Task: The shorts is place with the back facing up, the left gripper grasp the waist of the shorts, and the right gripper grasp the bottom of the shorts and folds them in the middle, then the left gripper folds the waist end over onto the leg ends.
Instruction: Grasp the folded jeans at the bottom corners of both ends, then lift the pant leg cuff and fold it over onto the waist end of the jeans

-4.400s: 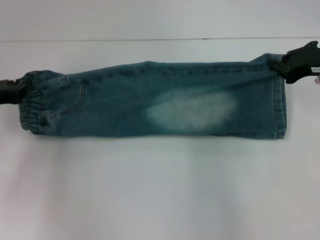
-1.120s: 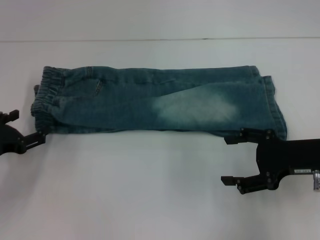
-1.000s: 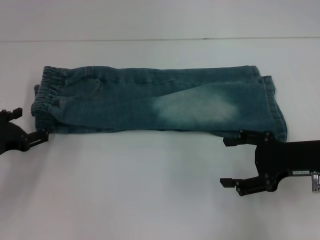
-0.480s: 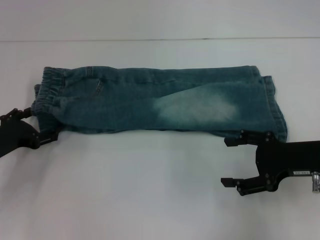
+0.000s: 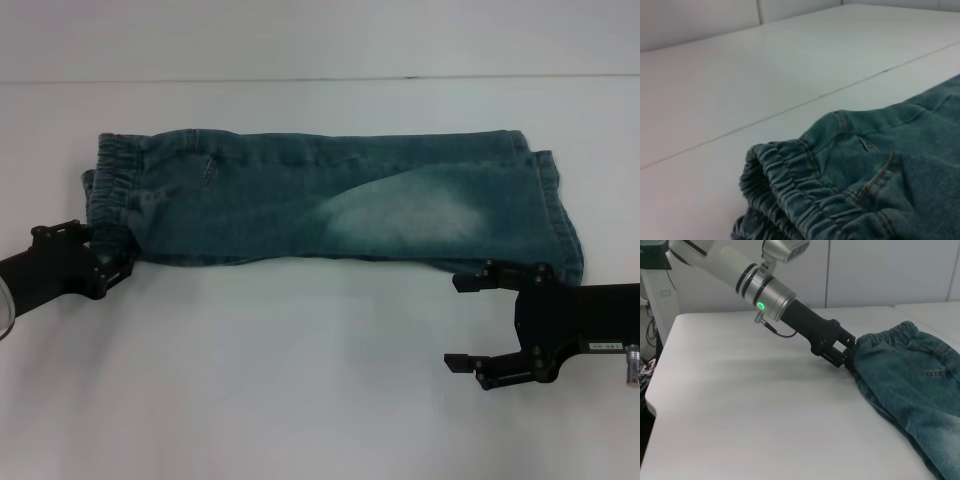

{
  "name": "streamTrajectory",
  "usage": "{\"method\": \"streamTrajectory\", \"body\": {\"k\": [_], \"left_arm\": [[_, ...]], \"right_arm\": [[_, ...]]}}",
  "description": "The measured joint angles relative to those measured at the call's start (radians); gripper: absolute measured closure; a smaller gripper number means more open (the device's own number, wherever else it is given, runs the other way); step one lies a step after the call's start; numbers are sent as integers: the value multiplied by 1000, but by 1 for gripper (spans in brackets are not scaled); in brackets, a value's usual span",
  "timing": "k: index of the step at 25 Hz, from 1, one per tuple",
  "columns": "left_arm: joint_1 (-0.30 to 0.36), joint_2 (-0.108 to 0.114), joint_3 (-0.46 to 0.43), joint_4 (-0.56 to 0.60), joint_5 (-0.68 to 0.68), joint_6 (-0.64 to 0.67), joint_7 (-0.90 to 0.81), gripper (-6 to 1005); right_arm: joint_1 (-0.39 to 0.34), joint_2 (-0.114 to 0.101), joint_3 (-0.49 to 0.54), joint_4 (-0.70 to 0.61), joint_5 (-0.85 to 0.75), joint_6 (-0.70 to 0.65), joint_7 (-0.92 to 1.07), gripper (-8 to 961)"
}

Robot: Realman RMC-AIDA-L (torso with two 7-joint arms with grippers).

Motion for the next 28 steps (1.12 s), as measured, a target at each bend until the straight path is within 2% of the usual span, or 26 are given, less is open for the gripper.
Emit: {"method": "streamTrajectory", "body": {"k": [8,10,15,18,22,28], "left_arm": [[2,0,5,1,-1,8,7,541],[2,0,5,3,-2,9,6,779],[0,-2,6,21,-4,23,-10,813],[-1,-10,24,85,-1,31,-72,833],[7,-13,94,176,-1,36,-169,861],[4,-14,169,299,40,63,-318,901]], "right_arm": [[-2,0,12,0,3,0,-1,10],[-2,0,18,0,6,0,-2,10],[4,5,60,13,11,9,-5,11],[8,9,71,42,45,52,-11,11],[11,10,70,120,137,124,-72,12],[24,11,74,235,248,183,-200,98]]}}
